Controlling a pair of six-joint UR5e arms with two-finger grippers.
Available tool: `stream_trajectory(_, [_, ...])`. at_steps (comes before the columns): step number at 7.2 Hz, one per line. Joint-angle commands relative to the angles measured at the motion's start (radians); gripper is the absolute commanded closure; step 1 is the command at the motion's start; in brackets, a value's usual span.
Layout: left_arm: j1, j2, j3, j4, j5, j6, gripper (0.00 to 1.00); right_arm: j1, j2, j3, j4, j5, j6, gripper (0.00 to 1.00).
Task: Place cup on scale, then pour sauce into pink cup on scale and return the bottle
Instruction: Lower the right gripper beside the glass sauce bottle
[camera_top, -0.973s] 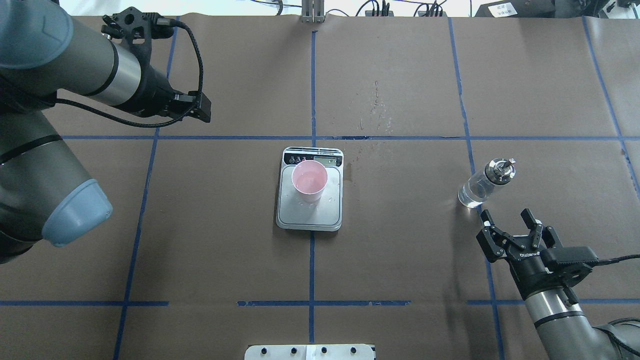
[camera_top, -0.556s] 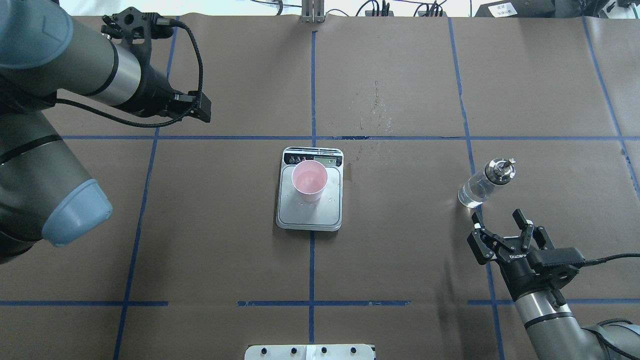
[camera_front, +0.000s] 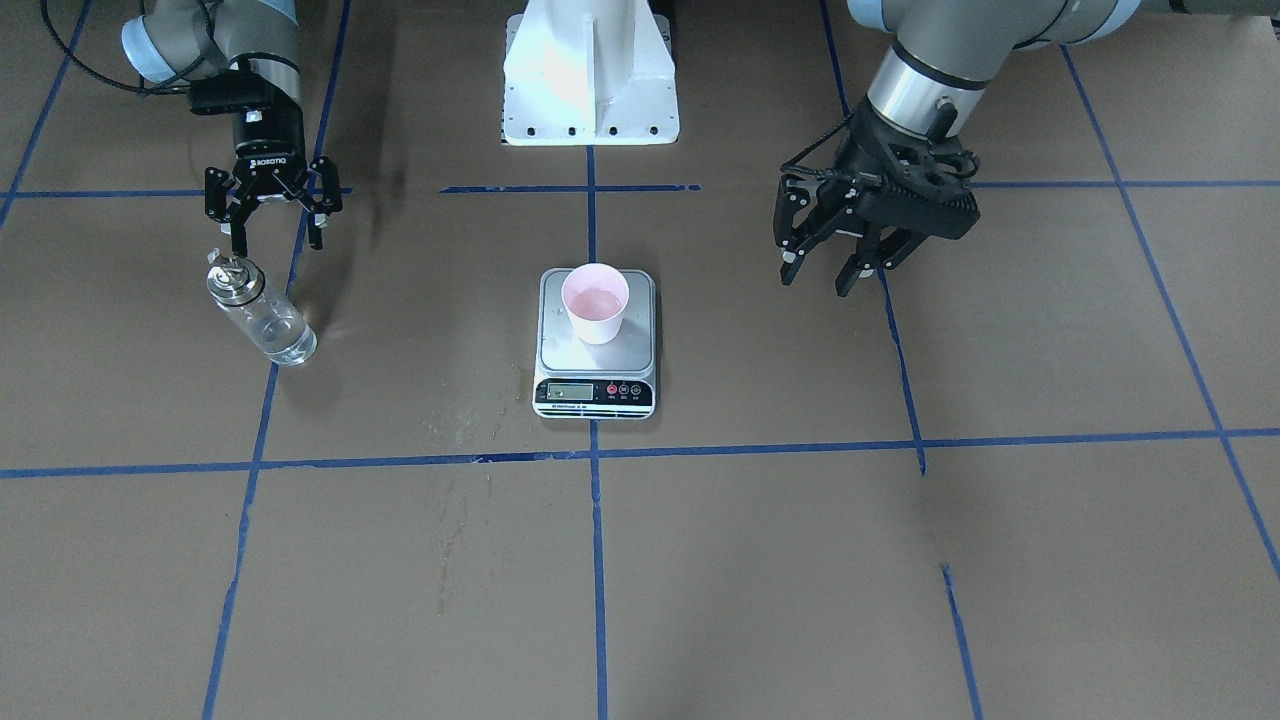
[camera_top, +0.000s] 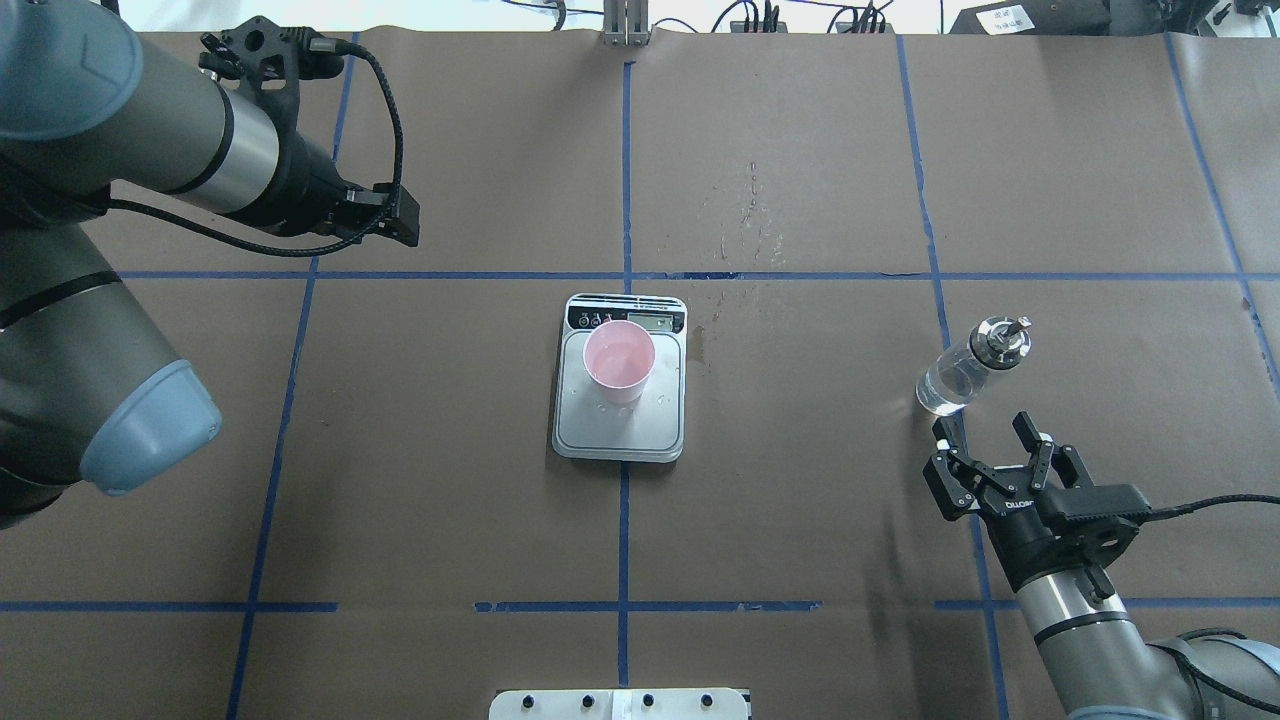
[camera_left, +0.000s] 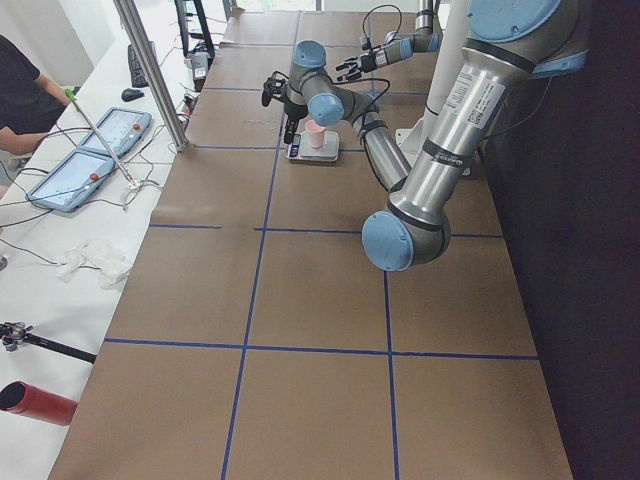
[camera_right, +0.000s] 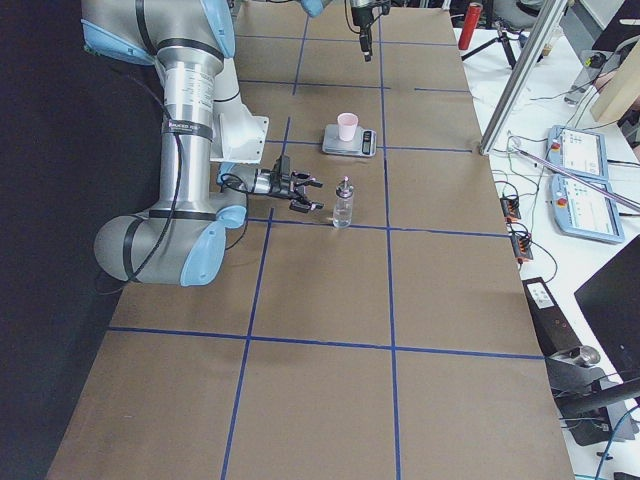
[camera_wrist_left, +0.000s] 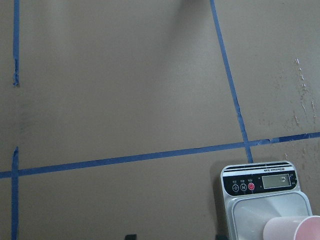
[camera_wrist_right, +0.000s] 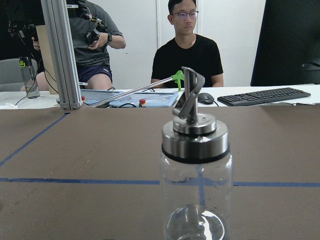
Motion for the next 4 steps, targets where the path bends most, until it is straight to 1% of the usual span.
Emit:
stream_trajectory(1, [0.002, 0.0, -0.005, 0.0, -0.002, -0.004, 0.39, 0.033, -0.001, -0.013, 0.0, 0.054, -0.003, 0.08])
stream_trajectory(3, [0.002, 0.0, -0.004, 0.0, 0.0, -0.004, 0.39, 0.052, 0.014, -0.015, 0.001, 0.075, -0.097, 0.08])
stream_trajectory(4, [0.002, 0.0, -0.004, 0.0, 0.0, -0.004, 0.39, 0.06, 0.023, -0.016, 0.001, 0.08, -0.098, 0.08])
